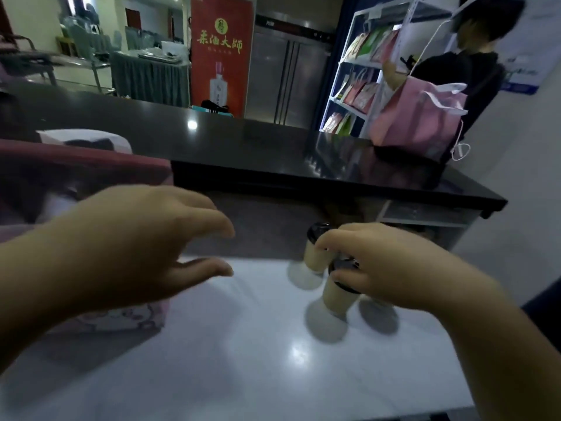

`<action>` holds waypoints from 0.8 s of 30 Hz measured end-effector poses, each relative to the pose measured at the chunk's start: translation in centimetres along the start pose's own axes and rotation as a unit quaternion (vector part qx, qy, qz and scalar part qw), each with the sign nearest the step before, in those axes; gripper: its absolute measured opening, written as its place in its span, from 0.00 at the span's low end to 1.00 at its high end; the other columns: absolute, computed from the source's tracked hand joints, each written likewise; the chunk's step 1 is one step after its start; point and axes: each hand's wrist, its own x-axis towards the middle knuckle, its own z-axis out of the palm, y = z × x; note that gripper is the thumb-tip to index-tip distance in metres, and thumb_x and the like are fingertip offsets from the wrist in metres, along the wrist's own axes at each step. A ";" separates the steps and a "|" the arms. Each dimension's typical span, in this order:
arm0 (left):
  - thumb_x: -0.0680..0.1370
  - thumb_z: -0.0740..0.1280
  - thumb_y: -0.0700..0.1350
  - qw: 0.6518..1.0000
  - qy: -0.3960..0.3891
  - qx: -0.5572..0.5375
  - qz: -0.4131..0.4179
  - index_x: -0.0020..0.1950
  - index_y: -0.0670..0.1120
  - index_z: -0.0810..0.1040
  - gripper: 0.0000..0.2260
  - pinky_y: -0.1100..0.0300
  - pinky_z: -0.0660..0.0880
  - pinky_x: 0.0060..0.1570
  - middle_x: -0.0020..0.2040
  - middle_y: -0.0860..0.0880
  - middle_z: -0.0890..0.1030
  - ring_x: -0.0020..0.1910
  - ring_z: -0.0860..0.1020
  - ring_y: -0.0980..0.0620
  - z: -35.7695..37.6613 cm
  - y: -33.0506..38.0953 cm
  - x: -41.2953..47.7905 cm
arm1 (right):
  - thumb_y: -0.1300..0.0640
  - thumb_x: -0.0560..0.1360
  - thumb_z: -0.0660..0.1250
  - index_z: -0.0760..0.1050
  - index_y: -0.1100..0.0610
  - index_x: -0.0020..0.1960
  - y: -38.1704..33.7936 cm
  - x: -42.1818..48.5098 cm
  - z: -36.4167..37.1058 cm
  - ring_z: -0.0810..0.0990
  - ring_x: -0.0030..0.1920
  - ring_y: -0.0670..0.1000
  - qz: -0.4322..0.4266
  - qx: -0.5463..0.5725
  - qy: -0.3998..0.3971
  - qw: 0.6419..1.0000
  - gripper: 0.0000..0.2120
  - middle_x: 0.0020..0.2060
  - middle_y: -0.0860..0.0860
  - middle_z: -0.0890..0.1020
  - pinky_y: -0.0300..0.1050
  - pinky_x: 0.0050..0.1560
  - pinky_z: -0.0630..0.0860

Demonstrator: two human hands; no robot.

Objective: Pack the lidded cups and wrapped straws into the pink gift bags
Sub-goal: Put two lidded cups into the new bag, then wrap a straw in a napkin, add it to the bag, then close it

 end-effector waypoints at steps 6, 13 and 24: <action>0.71 0.54 0.67 0.999 -0.012 0.004 0.043 0.61 0.58 0.72 0.23 0.61 0.75 0.45 0.54 0.60 0.77 0.50 0.77 0.58 6.0 8.3 5.1 | 0.47 0.75 0.65 0.67 0.42 0.63 7.1 -5.6 6.1 0.75 0.53 0.46 0.078 0.065 -0.060 0.993 0.17 0.56 0.42 0.74 0.44 0.50 0.74; 0.75 0.59 0.62 0.995 -0.063 -0.045 0.065 0.60 0.57 0.72 0.18 0.60 0.69 0.44 0.54 0.57 0.76 0.52 0.75 0.54 14.8 13.5 11.7 | 0.47 0.76 0.64 0.65 0.43 0.65 15.0 -9.0 12.3 0.74 0.58 0.49 0.184 0.103 -0.097 0.973 0.19 0.59 0.44 0.74 0.46 0.54 0.74; 0.76 0.59 0.58 0.974 -0.104 -0.132 0.149 0.61 0.52 0.71 0.16 0.56 0.70 0.48 0.56 0.53 0.75 0.56 0.73 0.49 24.1 22.5 25.0 | 0.45 0.77 0.61 0.67 0.45 0.65 26.7 -12.3 18.4 0.76 0.54 0.48 0.372 0.124 -0.068 0.917 0.17 0.59 0.43 0.75 0.44 0.47 0.73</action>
